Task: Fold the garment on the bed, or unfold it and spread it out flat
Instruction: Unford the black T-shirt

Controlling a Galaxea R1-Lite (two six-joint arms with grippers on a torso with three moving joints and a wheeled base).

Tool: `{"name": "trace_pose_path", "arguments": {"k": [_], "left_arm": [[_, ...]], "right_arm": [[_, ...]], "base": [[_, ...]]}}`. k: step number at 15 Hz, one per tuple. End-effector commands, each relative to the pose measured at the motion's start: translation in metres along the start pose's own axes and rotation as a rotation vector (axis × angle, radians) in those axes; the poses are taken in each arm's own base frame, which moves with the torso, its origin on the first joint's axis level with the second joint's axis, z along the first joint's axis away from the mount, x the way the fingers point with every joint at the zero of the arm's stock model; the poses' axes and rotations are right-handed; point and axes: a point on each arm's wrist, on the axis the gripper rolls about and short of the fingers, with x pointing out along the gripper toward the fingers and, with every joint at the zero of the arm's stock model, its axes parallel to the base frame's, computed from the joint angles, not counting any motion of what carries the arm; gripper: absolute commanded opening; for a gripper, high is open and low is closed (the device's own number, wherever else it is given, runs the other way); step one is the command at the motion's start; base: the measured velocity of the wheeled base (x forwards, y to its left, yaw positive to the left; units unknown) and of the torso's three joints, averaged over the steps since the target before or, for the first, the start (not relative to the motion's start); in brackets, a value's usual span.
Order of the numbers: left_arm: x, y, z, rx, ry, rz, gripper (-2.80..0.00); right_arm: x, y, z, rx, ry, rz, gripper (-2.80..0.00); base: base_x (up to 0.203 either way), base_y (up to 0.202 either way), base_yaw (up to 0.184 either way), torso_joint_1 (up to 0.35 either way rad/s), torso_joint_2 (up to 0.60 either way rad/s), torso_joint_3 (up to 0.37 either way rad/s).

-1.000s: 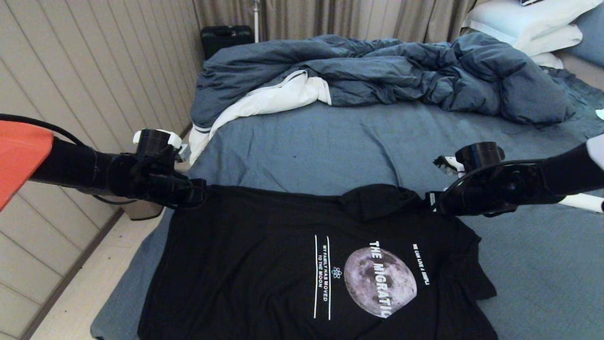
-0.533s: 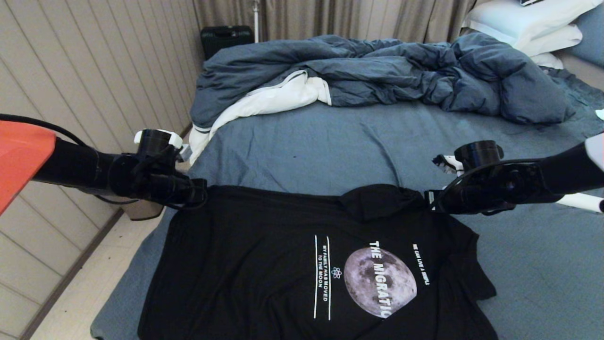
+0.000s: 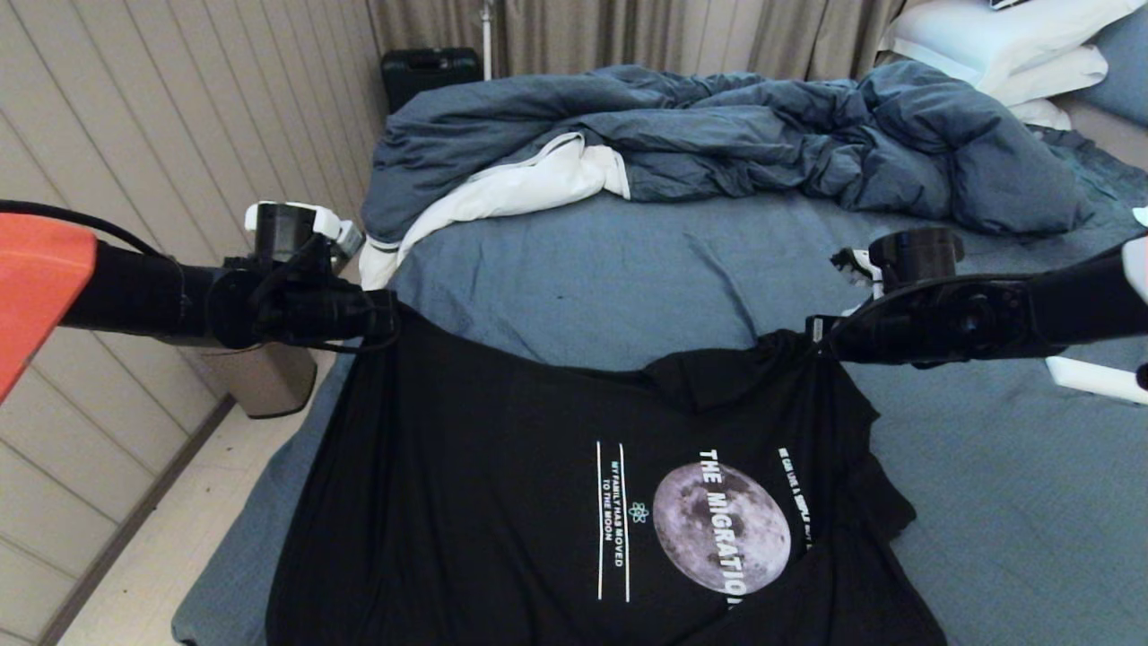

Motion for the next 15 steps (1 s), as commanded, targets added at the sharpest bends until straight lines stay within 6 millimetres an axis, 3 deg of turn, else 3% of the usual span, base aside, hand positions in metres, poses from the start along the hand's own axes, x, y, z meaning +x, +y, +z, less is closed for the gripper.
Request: {"name": "trace_pose_path", "arguments": {"k": [1,4,6,10,13,15], "left_arm": [[-0.009,-0.003,0.017,-0.002,-0.062,-0.007,-2.8],[-0.014,-0.007,0.038,0.003,-0.129,-0.016,-2.8],[-0.013,-0.008,0.047,0.003,-0.149,-0.02,-2.8],[0.009,-0.004,0.061,-0.001,-0.196,-0.017,-2.8],[0.032,0.007,0.067,-0.02,-0.226,0.014,-2.8],[0.036,0.015,0.067,-0.025,-0.239,0.033,-2.8]], "right_arm": [[-0.004,0.002,0.016,0.004,-0.062,-0.02,-2.8],[-0.003,0.002,0.035,0.009,-0.136,-0.075,-2.8],[0.01,0.001,0.037,0.013,-0.151,-0.126,-2.8],[0.053,-0.001,0.039,0.027,-0.251,-0.236,-2.8],[0.07,0.002,0.05,0.043,-0.344,-0.297,-2.8],[0.078,0.004,0.058,0.049,-0.385,-0.298,-2.8]], "base": [[0.0,0.0,0.0,0.0,0.0,0.0],[0.0,0.0,0.0,0.0,0.0,0.0],[0.0,0.0,0.0,0.0,0.0,0.0],[0.0,0.0,0.0,0.0,0.0,0.0],[0.0,0.0,0.0,0.0,0.0,0.0],[0.0,0.0,0.0,0.0,0.0,0.0]]}}
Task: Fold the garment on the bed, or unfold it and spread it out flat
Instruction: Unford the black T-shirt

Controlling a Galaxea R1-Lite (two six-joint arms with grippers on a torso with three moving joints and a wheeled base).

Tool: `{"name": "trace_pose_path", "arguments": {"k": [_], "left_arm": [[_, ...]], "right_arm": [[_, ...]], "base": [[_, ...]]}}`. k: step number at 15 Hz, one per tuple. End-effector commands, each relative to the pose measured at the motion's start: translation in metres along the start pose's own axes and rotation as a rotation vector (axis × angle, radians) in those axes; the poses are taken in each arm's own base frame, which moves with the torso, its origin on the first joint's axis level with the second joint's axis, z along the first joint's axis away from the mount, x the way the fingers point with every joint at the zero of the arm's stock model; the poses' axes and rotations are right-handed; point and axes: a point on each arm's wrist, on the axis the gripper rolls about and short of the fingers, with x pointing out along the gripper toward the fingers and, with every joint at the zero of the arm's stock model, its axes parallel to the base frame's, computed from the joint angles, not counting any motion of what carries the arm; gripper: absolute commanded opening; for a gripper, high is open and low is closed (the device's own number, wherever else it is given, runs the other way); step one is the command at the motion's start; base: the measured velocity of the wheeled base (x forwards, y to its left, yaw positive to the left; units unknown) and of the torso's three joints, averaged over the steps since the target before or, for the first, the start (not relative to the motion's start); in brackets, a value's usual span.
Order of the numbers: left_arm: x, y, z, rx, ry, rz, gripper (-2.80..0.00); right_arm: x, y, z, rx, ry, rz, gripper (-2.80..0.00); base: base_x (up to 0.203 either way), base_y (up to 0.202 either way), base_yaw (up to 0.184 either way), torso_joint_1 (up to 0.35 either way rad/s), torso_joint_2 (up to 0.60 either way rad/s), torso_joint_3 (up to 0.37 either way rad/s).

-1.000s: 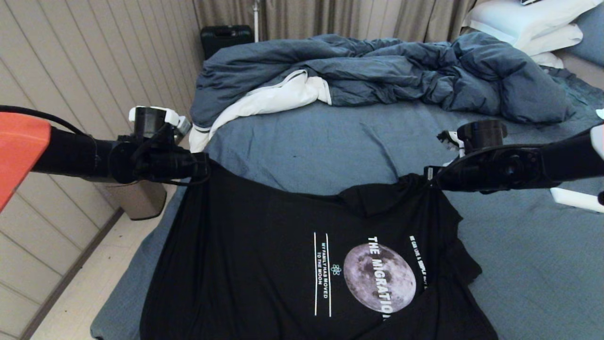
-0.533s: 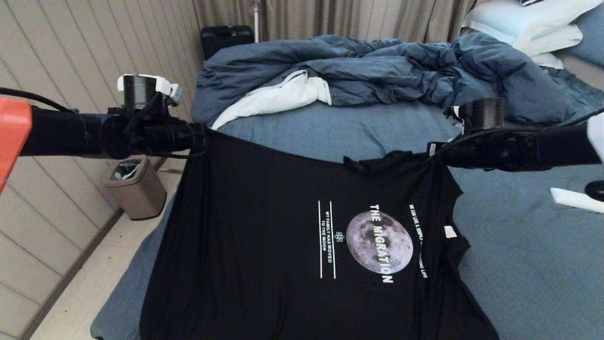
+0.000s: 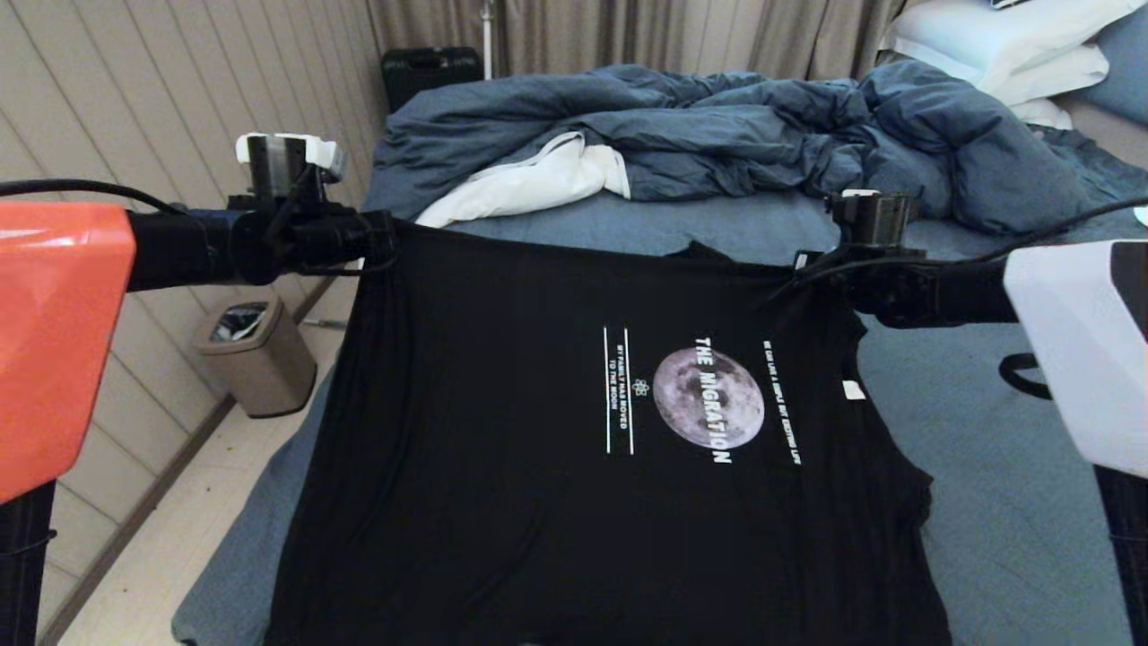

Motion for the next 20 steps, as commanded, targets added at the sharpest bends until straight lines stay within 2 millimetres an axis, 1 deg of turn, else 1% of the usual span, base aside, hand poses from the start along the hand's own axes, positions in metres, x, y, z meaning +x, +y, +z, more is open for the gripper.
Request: {"name": "trace_pose_path", "arguments": {"k": [1,3,5,6,10,12,16,20], "left_arm": [[0.01,0.006,-0.008,-0.004,0.009,0.012,-2.8],[0.009,0.011,-0.002,-0.004,-0.027,0.016,-2.8],[0.009,0.016,-0.001,-0.007,-0.035,0.023,-2.8],[0.011,0.017,-0.002,-0.005,-0.04,0.024,-2.8],[0.026,0.029,-0.016,-0.006,-0.027,0.032,-2.8],[0.029,0.031,-0.018,0.001,-0.031,0.031,-2.8],[0.035,0.033,-0.027,0.031,-0.011,0.019,-2.8],[0.036,0.035,-0.032,0.046,0.025,0.026,-2.8]], "right_arm": [[0.013,0.009,-0.013,-0.004,-0.002,0.008,-2.8],[0.011,0.02,-0.011,0.007,-0.045,0.028,-2.8],[0.011,0.024,-0.009,0.01,-0.096,0.016,-2.8],[0.013,0.025,-0.012,-0.009,-0.098,0.009,-2.8],[0.023,0.025,-0.028,-0.039,-0.074,0.014,-2.8],[0.026,0.024,-0.032,-0.051,-0.068,0.016,-2.8],[0.036,0.026,-0.05,-0.068,-0.059,0.018,-2.8],[0.038,0.025,-0.052,-0.068,-0.063,0.032,-2.8]], "base": [[0.0,0.0,0.0,0.0,0.0,0.0],[0.0,0.0,0.0,0.0,0.0,0.0],[0.0,0.0,0.0,0.0,0.0,0.0],[0.0,0.0,0.0,0.0,0.0,0.0],[0.0,0.0,0.0,0.0,0.0,0.0],[0.0,0.0,0.0,0.0,0.0,0.0],[0.0,0.0,0.0,0.0,0.0,0.0],[0.0,0.0,0.0,0.0,0.0,0.0]]}}
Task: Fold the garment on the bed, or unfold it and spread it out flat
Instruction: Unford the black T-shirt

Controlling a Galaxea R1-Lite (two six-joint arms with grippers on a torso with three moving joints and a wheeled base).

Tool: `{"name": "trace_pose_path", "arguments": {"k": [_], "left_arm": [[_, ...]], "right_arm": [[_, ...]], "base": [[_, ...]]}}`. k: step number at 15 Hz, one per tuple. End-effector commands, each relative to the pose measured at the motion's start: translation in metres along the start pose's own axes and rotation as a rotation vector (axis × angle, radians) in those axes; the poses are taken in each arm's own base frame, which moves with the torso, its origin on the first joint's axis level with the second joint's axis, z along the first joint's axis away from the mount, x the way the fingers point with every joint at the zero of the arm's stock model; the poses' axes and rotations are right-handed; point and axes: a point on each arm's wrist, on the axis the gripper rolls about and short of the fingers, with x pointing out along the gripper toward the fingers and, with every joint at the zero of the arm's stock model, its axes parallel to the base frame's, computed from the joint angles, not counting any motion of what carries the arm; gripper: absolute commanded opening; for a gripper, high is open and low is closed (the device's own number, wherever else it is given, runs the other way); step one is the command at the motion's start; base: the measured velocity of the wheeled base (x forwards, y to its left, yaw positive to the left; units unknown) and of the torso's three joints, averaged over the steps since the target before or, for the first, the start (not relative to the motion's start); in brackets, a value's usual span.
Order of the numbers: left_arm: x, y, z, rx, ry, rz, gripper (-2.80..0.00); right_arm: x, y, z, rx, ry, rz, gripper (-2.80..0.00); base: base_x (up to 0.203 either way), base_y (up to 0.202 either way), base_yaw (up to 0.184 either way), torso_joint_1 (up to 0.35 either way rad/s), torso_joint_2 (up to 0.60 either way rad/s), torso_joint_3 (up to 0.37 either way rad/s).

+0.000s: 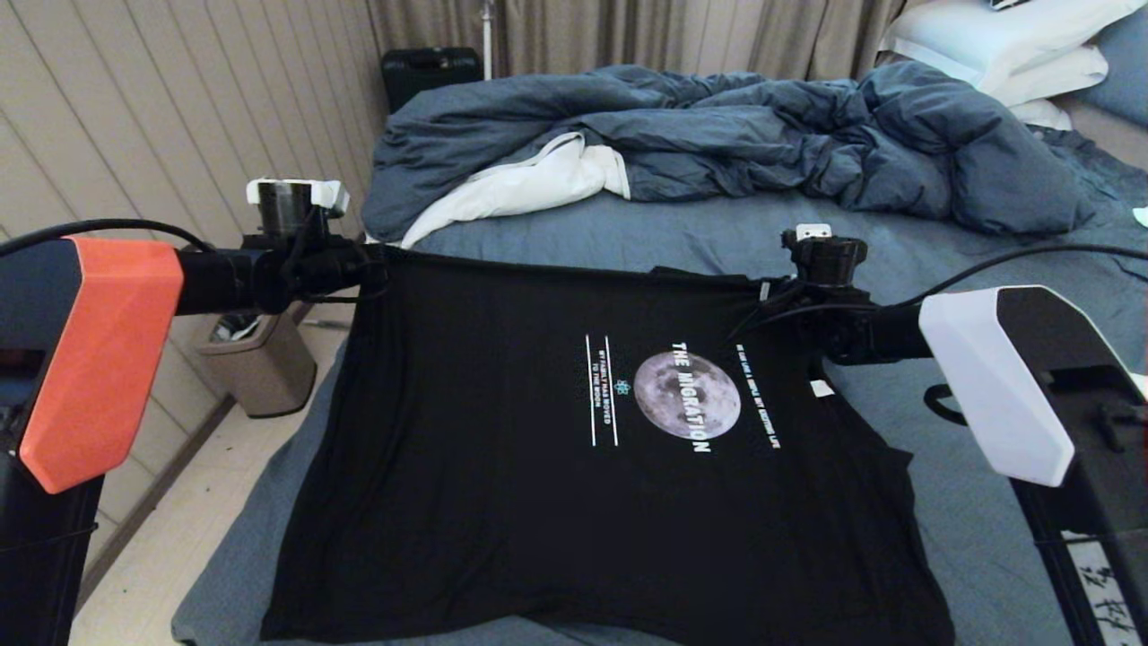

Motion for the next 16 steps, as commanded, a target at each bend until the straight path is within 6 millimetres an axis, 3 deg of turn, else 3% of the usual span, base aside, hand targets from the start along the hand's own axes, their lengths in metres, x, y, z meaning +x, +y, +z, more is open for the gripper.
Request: {"name": "trace_pose_path", "arguments": {"k": [1,2,16], "left_arm": [[0.001,0.0,-0.001,-0.001,0.002,0.006,0.0],[0.0,0.0,-0.001,-0.001,0.003,0.009,0.0],[-0.004,0.012,0.004,0.009,0.002,0.032,0.0]], "right_arm": [[0.0,0.001,-0.001,-0.001,-0.001,-0.001,-2.8],[0.0,0.0,0.0,0.0,-0.001,-0.003,0.0],[-0.01,-0.01,0.029,0.007,-0.047,0.014,0.0]], "base": [[0.0,0.0,0.0,0.0,0.0,0.0],[0.0,0.0,0.0,0.0,0.0,0.0],[0.0,0.0,0.0,0.0,0.0,0.0]]}}
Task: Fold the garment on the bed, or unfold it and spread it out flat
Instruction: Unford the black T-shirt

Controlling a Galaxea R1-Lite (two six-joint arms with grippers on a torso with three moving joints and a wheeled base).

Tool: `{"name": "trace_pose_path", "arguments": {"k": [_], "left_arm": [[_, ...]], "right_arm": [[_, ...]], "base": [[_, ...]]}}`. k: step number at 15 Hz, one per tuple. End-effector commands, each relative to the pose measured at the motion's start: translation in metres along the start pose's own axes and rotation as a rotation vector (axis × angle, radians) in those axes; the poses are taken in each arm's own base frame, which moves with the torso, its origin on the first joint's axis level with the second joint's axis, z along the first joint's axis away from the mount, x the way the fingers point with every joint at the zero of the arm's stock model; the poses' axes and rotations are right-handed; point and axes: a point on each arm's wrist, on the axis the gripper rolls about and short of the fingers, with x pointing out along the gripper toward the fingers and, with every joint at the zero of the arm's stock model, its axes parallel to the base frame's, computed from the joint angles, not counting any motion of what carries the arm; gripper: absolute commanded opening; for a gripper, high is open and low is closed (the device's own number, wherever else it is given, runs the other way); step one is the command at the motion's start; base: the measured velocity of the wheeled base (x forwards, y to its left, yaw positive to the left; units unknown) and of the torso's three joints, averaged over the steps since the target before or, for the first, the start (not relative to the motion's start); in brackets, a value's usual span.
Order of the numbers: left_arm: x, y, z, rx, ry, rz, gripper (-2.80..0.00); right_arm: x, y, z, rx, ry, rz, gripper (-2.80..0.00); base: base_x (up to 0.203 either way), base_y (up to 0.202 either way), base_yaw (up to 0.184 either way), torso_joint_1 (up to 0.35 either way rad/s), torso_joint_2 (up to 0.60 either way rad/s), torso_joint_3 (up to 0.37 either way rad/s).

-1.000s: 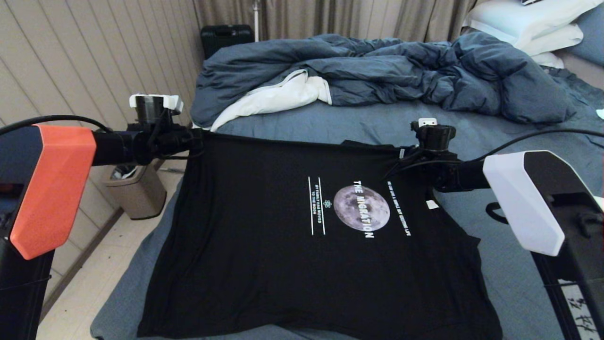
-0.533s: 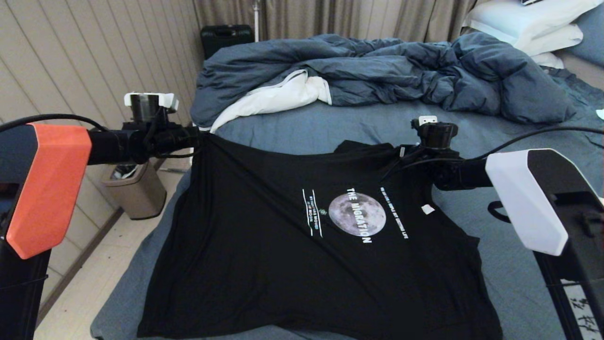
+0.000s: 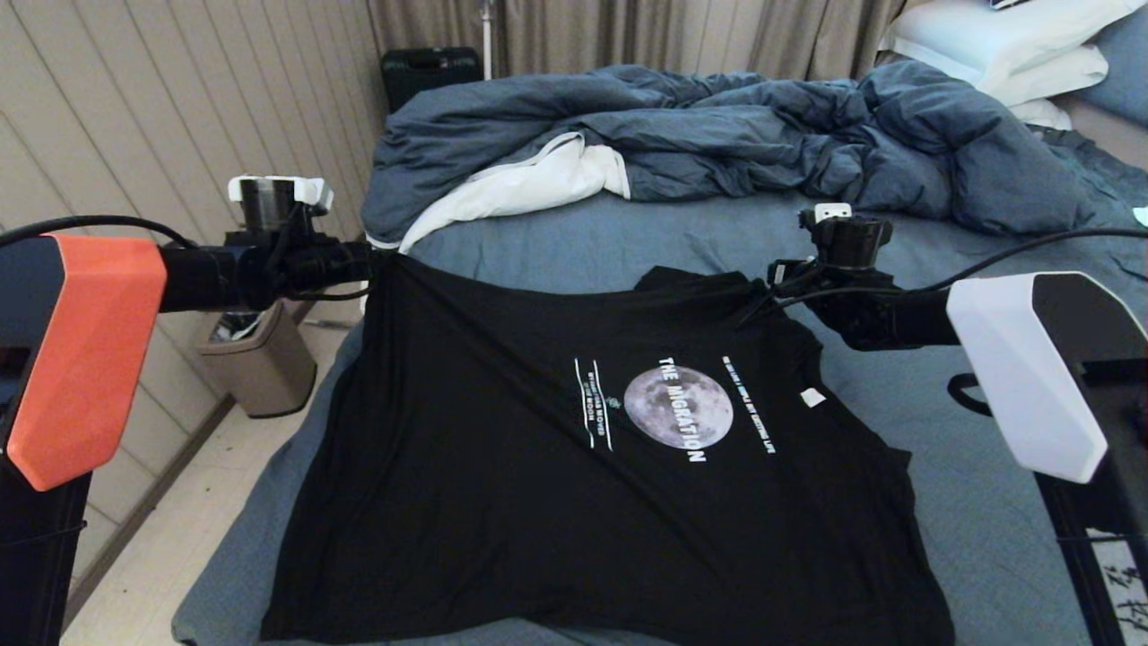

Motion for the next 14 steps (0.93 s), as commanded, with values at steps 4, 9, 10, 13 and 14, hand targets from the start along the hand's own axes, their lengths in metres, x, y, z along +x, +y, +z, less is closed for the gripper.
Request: {"name": "trace_pose_path", "arguments": {"k": [4,9,10,13,14], "left_arm": [[-0.0022,-0.0005,0.0025,0.001,-0.003,-0.008,0.0],[-0.0002,0.001,-0.0006,0.009,0.005,0.004,0.0],[0.0007,0.0004,-0.0014,0.018,0.005,0.006,0.0],[-0.001,0.0004,-0.0022,0.029,0.027,0.004,0.0],[-0.0026,0.0001,-0.0023,0.035,0.043,-0.002,0.0]], "right_arm": [[-0.0013,0.0002,0.003,0.002,-0.008,0.0,0.0],[-0.0014,-0.0001,0.0031,0.002,-0.008,-0.001,0.0],[-0.0014,-0.0001,0.0036,0.003,-0.01,-0.001,0.0],[-0.0013,0.0008,0.0027,0.002,-0.007,0.002,0.0],[-0.001,0.001,0.0017,0.001,-0.005,0.002,0.0]], "base": [[0.0,0.0,0.0,0.0,0.0,0.0],[0.0,0.0,0.0,0.0,0.0,0.0],[0.0,0.0,0.0,0.0,0.0,0.0],[0.0,0.0,0.0,0.0,0.0,0.0],[0.0,0.0,0.0,0.0,0.0,0.0]]}}
